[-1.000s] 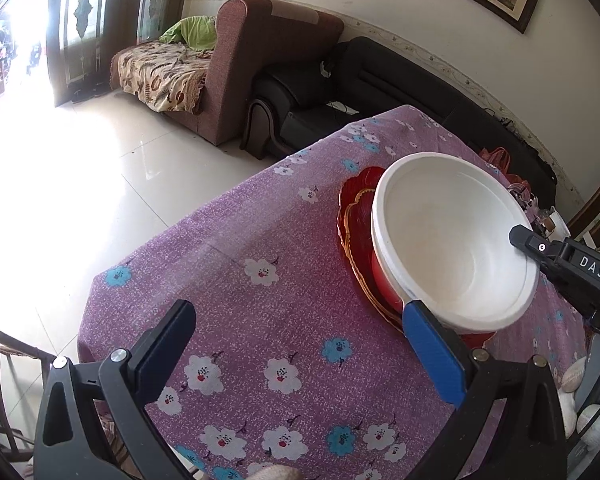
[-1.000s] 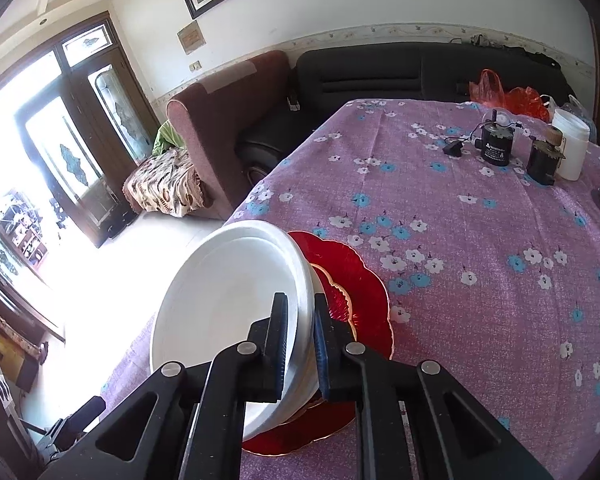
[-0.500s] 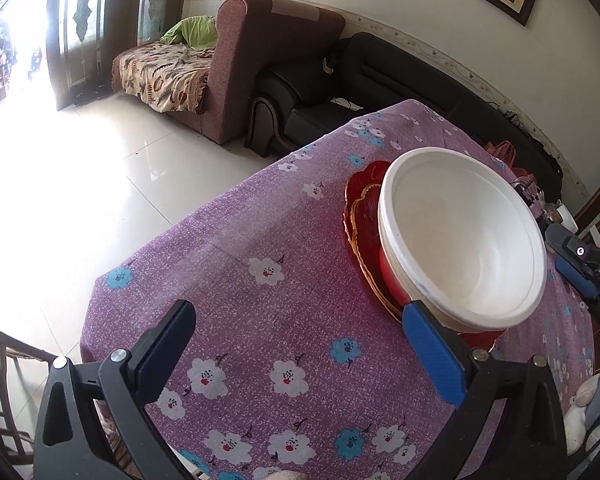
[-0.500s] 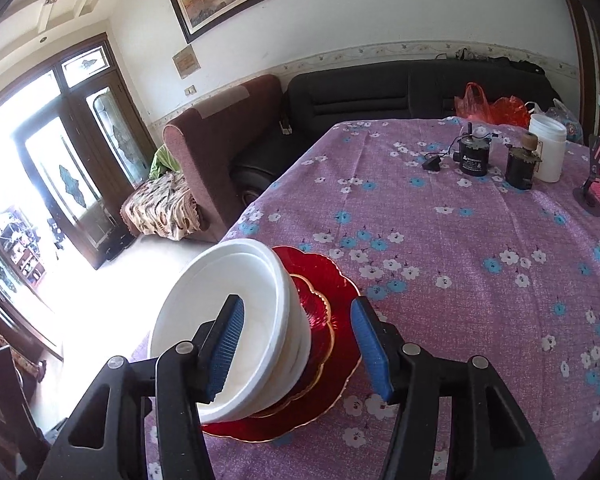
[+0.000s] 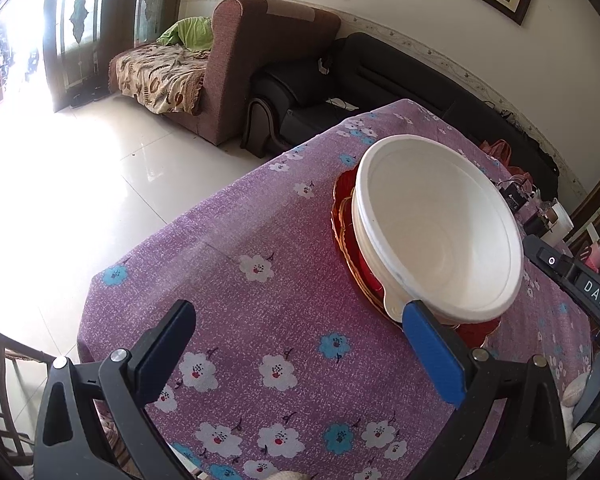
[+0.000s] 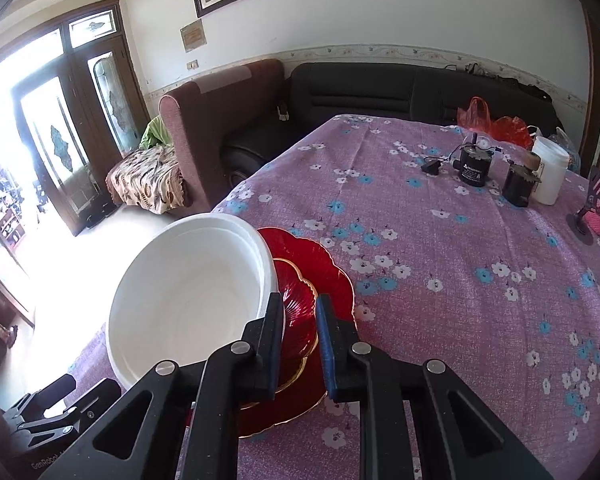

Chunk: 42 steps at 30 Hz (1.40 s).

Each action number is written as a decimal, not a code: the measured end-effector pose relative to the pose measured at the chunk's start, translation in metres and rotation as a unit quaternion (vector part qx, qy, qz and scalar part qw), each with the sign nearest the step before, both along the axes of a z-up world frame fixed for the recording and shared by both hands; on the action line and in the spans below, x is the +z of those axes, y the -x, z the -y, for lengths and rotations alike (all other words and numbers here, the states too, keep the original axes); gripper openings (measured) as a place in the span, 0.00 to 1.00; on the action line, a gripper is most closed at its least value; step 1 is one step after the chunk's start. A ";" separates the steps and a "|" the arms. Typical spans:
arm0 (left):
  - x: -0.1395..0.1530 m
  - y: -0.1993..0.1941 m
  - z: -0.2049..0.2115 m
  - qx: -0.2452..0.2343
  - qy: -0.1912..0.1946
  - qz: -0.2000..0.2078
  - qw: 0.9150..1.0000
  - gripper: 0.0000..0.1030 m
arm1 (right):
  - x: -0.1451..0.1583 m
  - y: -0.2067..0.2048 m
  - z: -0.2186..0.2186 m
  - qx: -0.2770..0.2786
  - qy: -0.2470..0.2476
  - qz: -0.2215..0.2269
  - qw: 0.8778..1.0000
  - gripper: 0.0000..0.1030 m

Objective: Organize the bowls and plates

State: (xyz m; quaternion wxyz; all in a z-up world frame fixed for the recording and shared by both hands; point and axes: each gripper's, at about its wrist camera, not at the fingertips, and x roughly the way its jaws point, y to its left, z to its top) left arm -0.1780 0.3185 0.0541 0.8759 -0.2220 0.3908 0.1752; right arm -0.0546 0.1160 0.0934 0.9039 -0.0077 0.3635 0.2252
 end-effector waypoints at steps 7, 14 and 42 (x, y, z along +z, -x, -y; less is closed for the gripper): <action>0.016 0.005 0.008 0.019 -0.056 0.014 0.998 1.00 | 0.011 0.015 0.019 -0.006 -0.029 0.009 1.000 0.19; 0.037 0.014 0.037 0.021 -0.140 0.041 0.989 1.00 | -0.007 0.057 0.031 -0.004 -0.007 0.028 1.000 0.52; 0.028 -0.011 0.075 -0.043 -0.122 0.009 0.992 1.00 | -0.043 0.092 0.015 0.048 0.044 0.029 0.997 0.72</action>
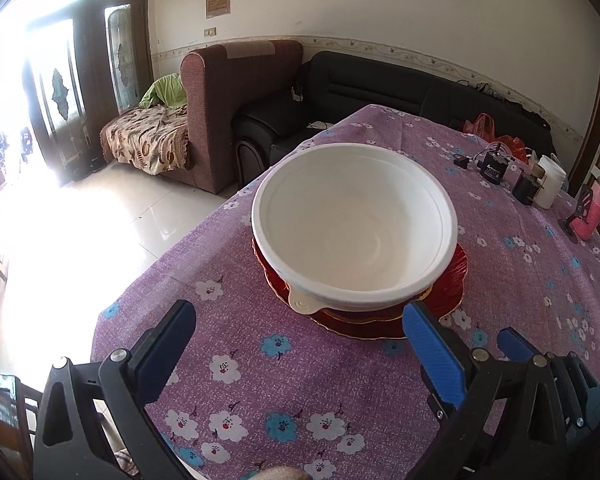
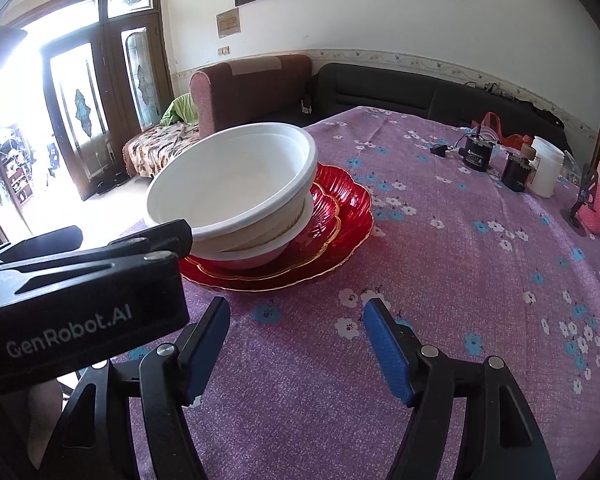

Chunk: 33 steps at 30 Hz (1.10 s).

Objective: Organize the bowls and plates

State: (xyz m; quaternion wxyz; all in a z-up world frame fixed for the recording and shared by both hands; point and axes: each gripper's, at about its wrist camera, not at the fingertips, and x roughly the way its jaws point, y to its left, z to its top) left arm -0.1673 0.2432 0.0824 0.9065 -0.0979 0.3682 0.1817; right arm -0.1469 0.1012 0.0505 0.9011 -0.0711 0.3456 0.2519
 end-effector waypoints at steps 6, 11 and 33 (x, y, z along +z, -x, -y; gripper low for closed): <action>-0.008 -0.004 -0.006 -0.002 0.019 -0.014 1.000 1.00 | -0.004 -0.012 -0.005 -0.010 0.017 -0.017 1.000 0.72; -0.010 -0.006 -0.006 -0.004 0.021 -0.018 1.000 1.00 | -0.006 -0.017 -0.009 -0.009 0.020 -0.026 0.999 0.72; -0.019 -0.011 -0.013 -0.001 0.032 -0.027 0.999 1.00 | -0.012 -0.025 -0.014 -0.020 0.021 -0.048 0.998 0.73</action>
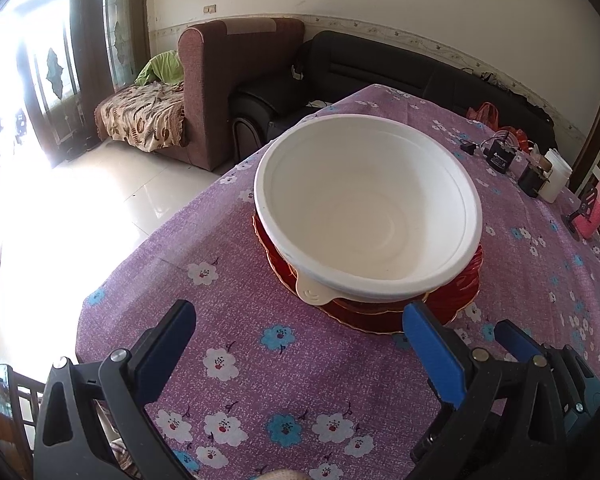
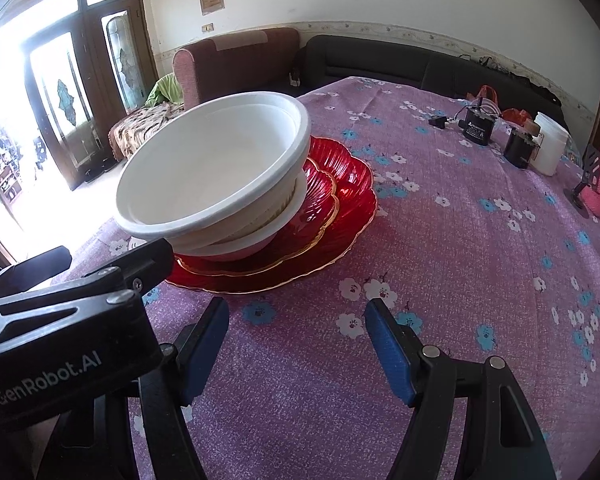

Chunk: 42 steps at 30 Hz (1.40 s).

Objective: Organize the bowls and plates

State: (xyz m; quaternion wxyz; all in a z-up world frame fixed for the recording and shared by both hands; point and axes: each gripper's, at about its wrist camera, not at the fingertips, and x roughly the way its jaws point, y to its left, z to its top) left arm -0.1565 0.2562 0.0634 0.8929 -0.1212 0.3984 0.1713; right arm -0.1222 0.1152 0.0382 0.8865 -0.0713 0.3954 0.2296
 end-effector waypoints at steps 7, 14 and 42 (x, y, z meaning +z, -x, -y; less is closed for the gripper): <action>-0.003 -0.001 -0.001 -0.001 0.003 -0.002 1.000 1.00 | -0.002 -0.001 -0.002 0.002 0.000 -0.002 1.000 0.73; -0.005 0.000 -0.001 -0.001 0.004 -0.003 1.000 1.00 | -0.004 -0.002 -0.003 0.000 0.001 -0.005 1.000 0.73; -0.008 0.002 0.001 0.001 0.006 -0.006 1.000 1.00 | -0.005 -0.003 0.000 -0.003 -0.003 -0.007 1.000 0.76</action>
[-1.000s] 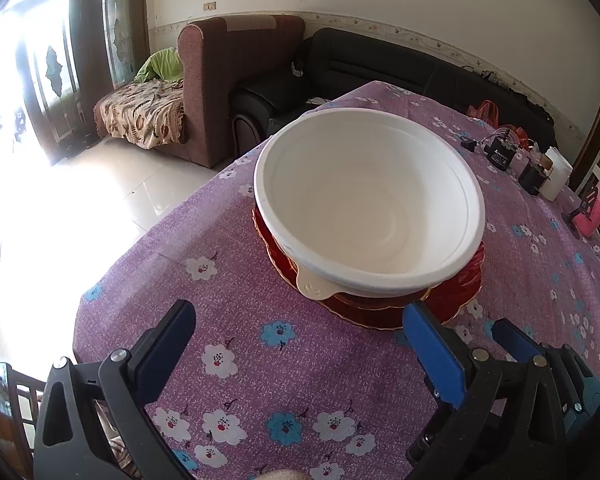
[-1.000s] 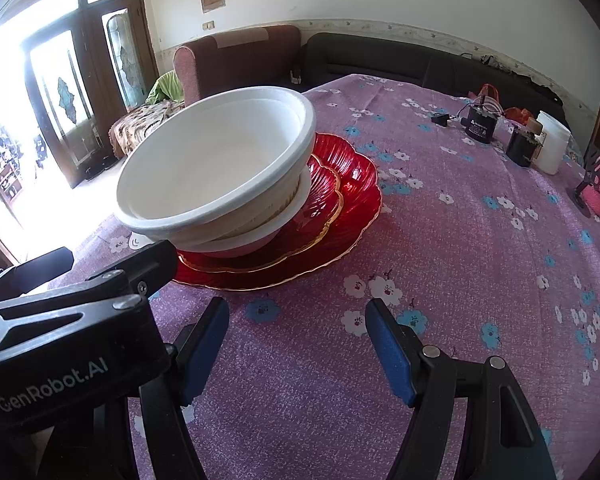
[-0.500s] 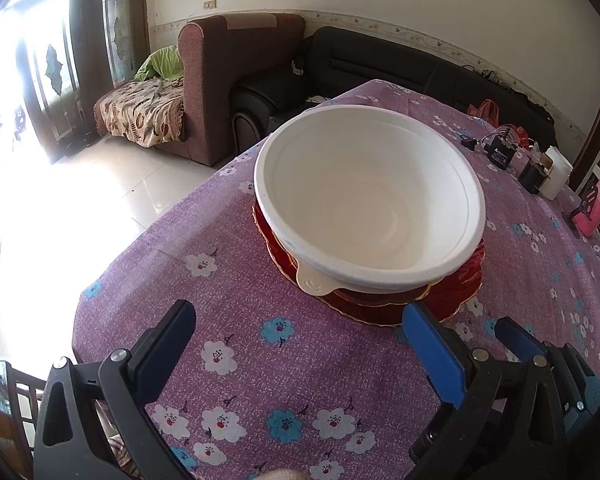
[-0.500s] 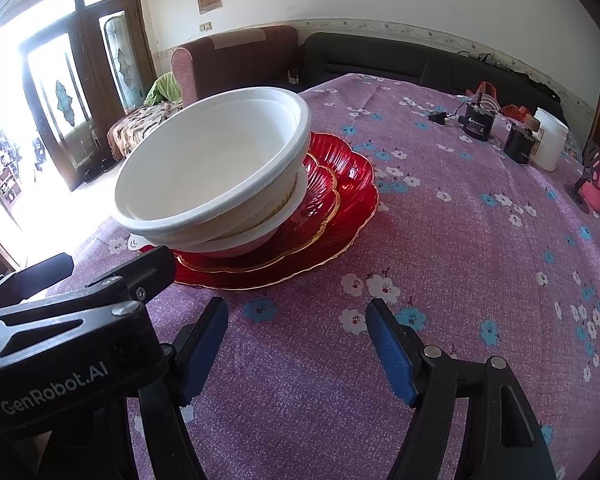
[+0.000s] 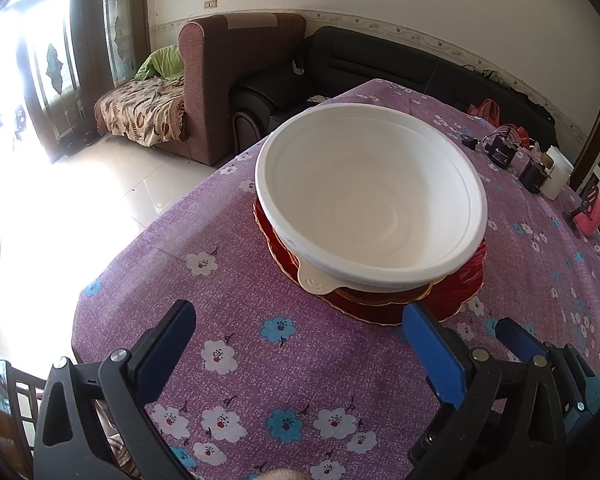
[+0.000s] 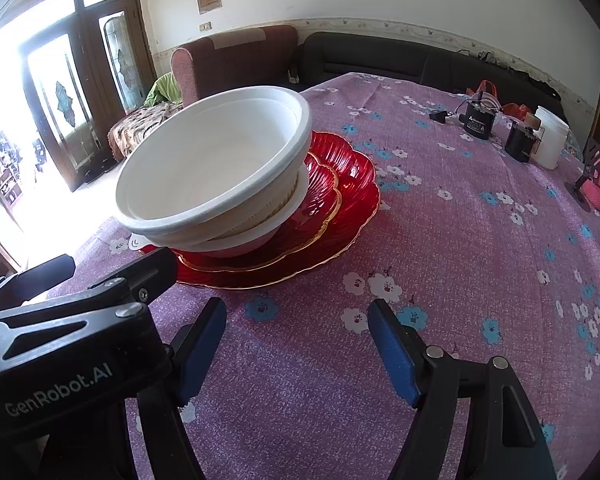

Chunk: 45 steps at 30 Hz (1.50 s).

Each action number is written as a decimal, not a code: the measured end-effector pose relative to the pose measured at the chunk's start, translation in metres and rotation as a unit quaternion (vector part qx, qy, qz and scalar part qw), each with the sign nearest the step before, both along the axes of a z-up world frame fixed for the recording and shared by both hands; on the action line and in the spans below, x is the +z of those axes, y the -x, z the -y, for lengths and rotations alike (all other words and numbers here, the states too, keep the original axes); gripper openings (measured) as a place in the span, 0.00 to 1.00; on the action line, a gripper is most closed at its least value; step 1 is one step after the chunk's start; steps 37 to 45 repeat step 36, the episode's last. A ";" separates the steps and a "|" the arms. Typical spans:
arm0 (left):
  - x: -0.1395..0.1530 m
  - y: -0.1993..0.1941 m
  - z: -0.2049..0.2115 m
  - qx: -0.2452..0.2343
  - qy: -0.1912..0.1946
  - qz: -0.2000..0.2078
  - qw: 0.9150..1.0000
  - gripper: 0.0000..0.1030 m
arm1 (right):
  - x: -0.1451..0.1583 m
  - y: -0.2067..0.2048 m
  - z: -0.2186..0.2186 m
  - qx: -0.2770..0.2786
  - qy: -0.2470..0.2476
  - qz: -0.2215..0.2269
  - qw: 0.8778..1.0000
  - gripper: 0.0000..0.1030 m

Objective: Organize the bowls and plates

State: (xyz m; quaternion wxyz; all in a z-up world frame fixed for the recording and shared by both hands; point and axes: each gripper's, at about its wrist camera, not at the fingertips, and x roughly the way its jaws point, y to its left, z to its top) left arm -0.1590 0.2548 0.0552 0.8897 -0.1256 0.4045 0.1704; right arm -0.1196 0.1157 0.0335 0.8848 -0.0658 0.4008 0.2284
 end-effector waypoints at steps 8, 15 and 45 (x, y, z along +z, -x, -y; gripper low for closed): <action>-0.001 0.000 0.000 0.003 0.001 0.000 1.000 1.00 | 0.000 0.002 -0.002 0.003 0.000 0.001 1.000 0.76; 0.000 -0.001 -0.002 0.005 0.001 0.000 1.000 1.00 | -0.001 0.002 -0.002 0.004 0.001 0.000 1.000 0.76; 0.004 0.001 -0.012 0.025 0.005 0.000 1.000 1.00 | 0.002 0.007 -0.006 0.013 -0.001 0.000 1.000 0.76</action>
